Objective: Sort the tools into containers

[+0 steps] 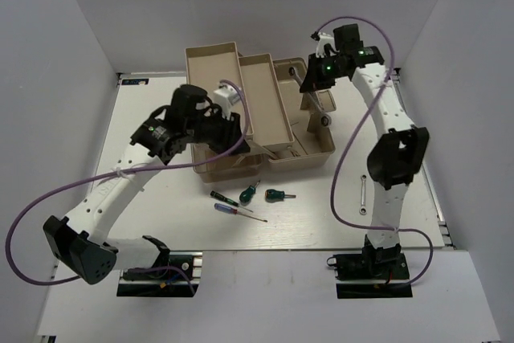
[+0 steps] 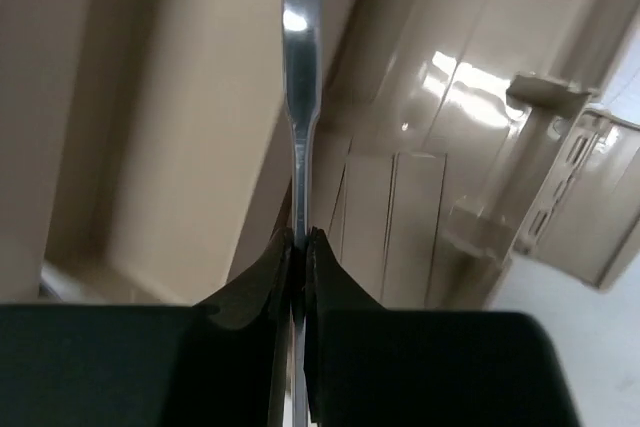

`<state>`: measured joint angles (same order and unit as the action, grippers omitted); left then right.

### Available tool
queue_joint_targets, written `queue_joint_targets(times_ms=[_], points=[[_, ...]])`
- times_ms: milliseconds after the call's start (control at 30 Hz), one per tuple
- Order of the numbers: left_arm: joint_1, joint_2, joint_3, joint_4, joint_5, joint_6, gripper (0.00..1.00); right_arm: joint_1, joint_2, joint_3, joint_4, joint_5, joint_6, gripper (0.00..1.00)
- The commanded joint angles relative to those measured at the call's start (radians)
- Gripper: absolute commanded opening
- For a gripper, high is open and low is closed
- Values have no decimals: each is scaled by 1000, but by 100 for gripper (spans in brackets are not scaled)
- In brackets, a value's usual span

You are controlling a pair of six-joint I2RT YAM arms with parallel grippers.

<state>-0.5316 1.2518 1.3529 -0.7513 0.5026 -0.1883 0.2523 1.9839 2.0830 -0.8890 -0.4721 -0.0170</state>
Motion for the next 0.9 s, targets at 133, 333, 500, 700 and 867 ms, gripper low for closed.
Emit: queue_joint_targets(times_ms=[133, 333, 500, 700, 867], points=[[-208, 64, 29, -46, -188, 66, 46, 4, 194, 138, -94, 86, 279, 0], [-330, 138, 11, -23, -266, 53, 56, 7, 162, 49, -77, 44, 197, 57], [-373, 172, -11, 17, -298, 53, 65, -7, 46, 16, -71, 27, 112, 60], [-396, 202, -61, 69, -331, 87, 58, -73, -224, -263, -54, 269, 22, 0], [-406, 212, -118, 139, -331, 87, 29, -203, -335, -486, -140, 430, -92, 0]])
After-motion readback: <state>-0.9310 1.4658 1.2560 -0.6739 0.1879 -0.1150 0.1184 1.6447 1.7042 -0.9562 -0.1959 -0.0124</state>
